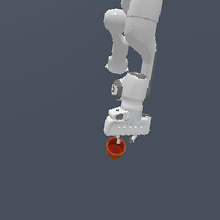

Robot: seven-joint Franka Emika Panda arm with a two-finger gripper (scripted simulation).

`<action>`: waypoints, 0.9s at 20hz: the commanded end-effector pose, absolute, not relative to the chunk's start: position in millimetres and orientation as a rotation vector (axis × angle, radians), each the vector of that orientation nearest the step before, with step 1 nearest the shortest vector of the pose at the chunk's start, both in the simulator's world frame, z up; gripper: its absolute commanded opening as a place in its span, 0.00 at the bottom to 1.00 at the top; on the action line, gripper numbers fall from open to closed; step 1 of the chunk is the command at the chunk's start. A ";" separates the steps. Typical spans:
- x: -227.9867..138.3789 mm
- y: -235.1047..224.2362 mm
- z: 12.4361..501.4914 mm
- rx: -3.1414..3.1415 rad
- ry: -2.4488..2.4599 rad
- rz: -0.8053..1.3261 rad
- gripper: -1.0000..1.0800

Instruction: Pick up the object and move it to a goal position.

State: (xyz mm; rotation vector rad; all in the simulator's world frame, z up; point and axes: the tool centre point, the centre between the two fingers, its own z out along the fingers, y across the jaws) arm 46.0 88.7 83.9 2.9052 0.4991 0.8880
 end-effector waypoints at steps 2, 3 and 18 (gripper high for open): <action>51.5 88.9 74.0 2.905 0.499 0.888 0.62; 53.1 89.1 71.5 2.905 0.500 0.889 0.62; 58.2 89.5 65.4 2.904 0.501 0.890 0.00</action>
